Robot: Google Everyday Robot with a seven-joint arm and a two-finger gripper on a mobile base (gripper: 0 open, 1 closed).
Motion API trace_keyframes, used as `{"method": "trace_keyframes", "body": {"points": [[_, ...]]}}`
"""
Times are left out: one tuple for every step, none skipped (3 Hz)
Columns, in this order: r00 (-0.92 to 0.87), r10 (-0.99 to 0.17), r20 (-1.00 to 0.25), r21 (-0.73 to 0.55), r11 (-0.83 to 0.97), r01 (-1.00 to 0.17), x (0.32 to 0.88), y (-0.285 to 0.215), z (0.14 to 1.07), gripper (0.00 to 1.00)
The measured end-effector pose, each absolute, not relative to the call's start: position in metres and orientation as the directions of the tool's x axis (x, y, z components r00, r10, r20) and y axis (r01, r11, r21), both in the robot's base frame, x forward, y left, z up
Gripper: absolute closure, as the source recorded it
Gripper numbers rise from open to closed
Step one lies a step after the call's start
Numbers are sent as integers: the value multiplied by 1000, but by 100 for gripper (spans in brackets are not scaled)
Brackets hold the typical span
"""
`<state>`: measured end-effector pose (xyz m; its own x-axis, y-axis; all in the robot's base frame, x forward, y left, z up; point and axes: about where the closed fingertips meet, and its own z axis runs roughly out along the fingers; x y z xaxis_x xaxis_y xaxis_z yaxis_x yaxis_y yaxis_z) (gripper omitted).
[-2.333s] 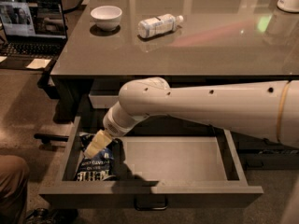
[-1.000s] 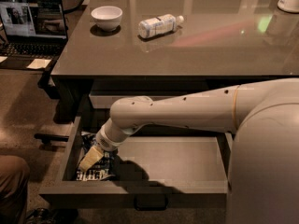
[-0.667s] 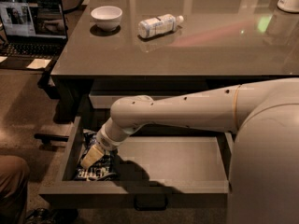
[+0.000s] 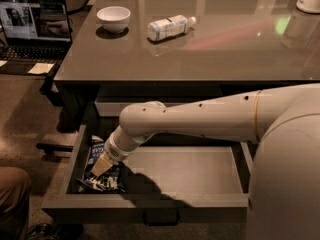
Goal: Pick blue chip bag from top drawer and place on counter
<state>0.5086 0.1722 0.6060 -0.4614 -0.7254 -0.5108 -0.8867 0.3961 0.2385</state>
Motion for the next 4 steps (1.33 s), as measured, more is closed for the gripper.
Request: {"method": "trace_keyframes", "body": {"points": [[-468,-709,-527,204,429,-880,512,154,608,100],[-463,-699,-546,148,463,-874,517,125,624,100],[-449,-686,-573,97,487,-868,524,92,651,100],[-411,-676,-612,41,491,-870,536,59,689,100]]}}
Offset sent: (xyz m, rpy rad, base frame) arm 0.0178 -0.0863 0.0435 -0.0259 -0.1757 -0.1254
